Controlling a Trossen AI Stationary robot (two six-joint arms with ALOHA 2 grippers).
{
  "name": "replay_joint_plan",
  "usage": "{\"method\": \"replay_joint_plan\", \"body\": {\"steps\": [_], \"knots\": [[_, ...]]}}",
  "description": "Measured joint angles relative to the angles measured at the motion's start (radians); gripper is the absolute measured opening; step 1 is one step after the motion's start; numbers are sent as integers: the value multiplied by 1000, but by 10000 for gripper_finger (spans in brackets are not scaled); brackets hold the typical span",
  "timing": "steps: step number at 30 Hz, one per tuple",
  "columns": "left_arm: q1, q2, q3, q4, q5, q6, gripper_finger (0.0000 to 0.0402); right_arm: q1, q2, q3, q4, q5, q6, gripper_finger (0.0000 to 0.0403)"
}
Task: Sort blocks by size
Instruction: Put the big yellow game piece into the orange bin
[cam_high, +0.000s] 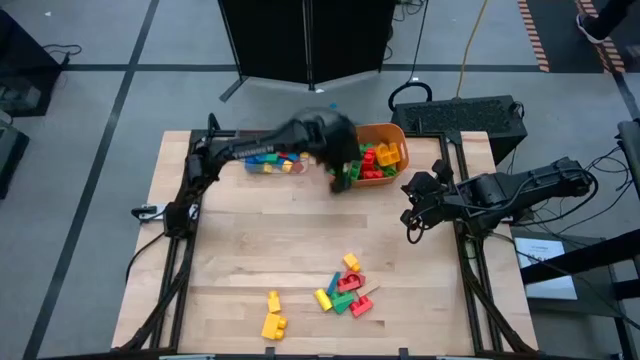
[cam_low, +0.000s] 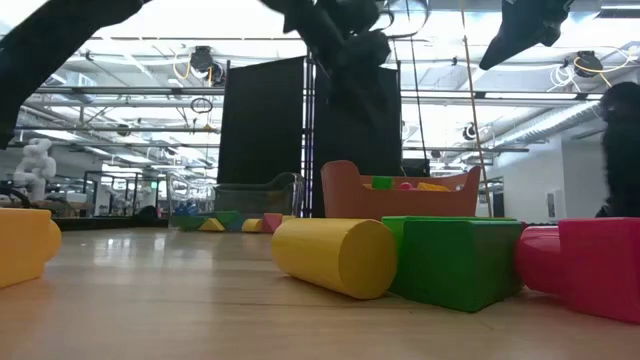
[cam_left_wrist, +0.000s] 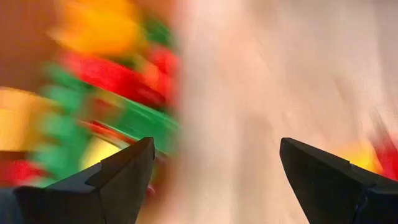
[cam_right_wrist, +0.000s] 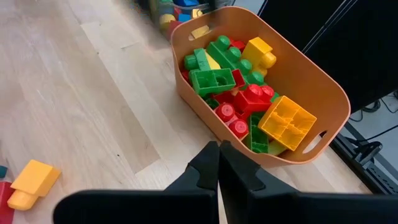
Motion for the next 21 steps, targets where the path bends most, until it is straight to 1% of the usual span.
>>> {"method": "replay_joint_plan", "body": {"steps": [2, 3, 6, 8, 11, 15, 21], "knots": [[-44, 3, -4, -104, 21, 88, 349, 0, 0, 0, 0, 0, -6, 4], [-65, 5, -14, -129, 36, 124, 349, 0, 0, 0, 0, 0, -8, 4], [-123, 4, -72, -115, 111, 219, 349, 0, 0, 0, 0, 0, -9, 4], [-165, 4, -116, -76, 149, 278, 349, 0, 0, 0, -1, 0, -12, 4], [-221, 6, -170, 14, 161, 344, 350, 0, 0, 0, -1, 0, -24, 4], [-270, 5, -235, 126, 159, 385, 350, 0, 0, 0, -4, 0, -28, 4], [-318, 16, -331, 315, 160, 393, 350, 0, 0, 0, -8, -4, -31, 4]]}}
